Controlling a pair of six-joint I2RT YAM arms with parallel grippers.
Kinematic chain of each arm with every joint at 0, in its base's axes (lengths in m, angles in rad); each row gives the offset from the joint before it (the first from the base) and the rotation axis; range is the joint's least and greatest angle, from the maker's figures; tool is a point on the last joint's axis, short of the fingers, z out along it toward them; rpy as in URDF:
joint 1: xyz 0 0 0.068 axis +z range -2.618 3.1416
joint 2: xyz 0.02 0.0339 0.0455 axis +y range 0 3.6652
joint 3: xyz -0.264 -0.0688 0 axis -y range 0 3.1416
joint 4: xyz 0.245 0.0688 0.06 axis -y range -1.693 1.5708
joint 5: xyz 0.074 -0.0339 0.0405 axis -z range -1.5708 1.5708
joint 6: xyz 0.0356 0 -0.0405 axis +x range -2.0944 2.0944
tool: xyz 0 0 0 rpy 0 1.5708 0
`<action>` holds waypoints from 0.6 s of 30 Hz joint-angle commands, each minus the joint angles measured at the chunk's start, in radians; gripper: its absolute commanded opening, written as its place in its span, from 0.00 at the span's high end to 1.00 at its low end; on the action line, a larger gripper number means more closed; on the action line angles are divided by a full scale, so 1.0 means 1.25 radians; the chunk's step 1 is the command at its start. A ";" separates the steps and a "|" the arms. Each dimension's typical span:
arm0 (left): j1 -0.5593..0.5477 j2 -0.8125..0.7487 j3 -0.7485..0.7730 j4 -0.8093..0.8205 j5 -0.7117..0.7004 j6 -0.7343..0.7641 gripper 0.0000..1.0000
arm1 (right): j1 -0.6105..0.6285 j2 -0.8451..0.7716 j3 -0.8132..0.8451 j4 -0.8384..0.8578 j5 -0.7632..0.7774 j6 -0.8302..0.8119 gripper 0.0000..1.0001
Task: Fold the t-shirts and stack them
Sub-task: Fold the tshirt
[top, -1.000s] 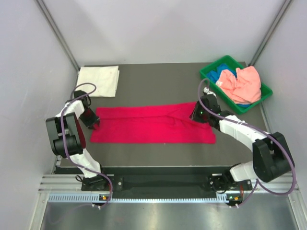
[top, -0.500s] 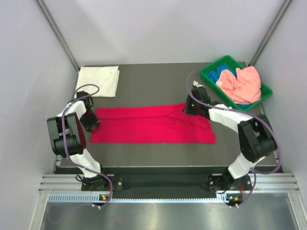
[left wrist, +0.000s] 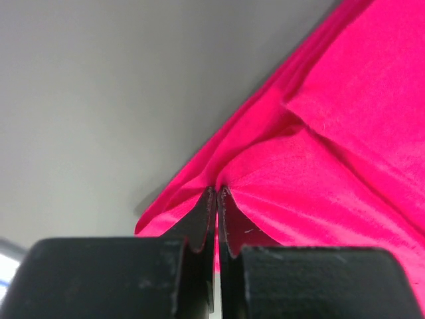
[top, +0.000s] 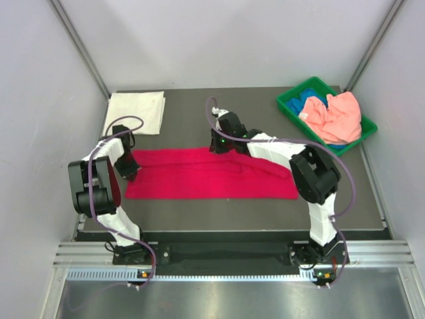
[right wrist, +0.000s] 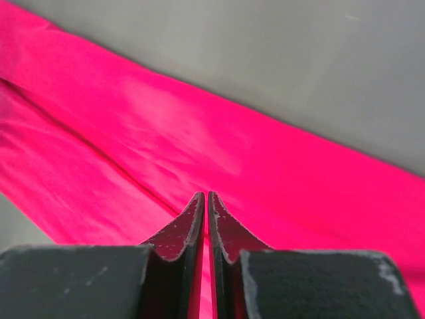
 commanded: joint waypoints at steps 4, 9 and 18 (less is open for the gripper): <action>-0.030 -0.011 0.045 -0.100 -0.123 -0.035 0.95 | 0.035 0.107 0.113 -0.006 -0.028 -0.018 0.96; -0.030 -0.028 0.041 -0.103 -0.118 -0.044 0.87 | 0.043 0.149 0.136 -0.008 -0.004 -0.011 0.96; -0.030 -0.039 0.042 -0.136 -0.151 -0.059 1.00 | 0.043 0.192 0.153 -0.010 0.030 0.014 0.98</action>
